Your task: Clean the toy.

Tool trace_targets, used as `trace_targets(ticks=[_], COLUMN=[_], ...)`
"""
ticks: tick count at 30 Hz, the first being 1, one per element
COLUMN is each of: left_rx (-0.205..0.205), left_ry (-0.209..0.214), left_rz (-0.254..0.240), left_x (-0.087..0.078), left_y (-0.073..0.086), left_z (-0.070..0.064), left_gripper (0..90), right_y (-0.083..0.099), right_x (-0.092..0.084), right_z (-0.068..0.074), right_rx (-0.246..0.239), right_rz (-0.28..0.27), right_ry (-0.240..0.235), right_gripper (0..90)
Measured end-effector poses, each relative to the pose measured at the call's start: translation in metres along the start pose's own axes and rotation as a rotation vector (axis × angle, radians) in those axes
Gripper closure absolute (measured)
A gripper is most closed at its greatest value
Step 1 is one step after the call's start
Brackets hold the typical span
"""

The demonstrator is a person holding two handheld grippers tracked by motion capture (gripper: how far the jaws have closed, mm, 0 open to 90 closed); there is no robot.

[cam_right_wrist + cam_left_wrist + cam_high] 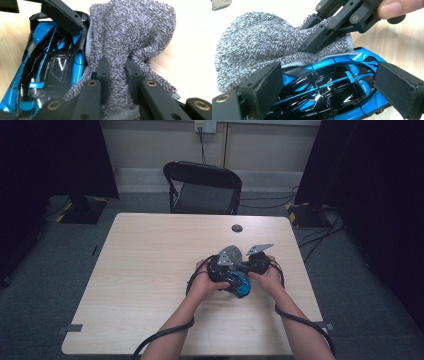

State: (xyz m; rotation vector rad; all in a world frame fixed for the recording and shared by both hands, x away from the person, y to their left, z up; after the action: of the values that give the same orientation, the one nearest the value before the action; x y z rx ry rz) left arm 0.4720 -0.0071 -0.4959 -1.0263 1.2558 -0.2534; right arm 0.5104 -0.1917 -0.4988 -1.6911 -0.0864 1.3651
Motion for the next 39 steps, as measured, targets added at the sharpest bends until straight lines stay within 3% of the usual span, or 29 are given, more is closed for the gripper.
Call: trace_targets(ticks=[23, 39], left_rx=[-0.001, -0.004], left_ry=[0.000, -0.001], left_rz=[0.005, 0.006], left_x=[0.001, 0.001], left_y=[-0.002, -0.002], left_z=[-0.002, -0.003], left_gripper=[7.9, 8.2], right_y=[0.020, 0.041], right_x=[-0.020, -0.037], right_z=[-0.002, -0.006], right_rx=[-0.029, -0.016], right_rz=[-0.006, -0.022], right_ry=[-0.032, -0.043], right_gripper=[76.9, 76.8])
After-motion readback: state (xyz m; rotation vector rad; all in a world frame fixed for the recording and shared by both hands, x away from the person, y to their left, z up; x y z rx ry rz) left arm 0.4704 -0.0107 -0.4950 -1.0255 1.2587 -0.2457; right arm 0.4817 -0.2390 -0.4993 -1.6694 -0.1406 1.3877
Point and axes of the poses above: each handheld gripper's, and its own axes: x roughly forward along the jaws, y roughly out of its underside, z roughly to its left, the point moved 1 cm from there along x, roughly forward along the jaws, and after that the axes turned 3 degrees about z, right-handed, at the moved point
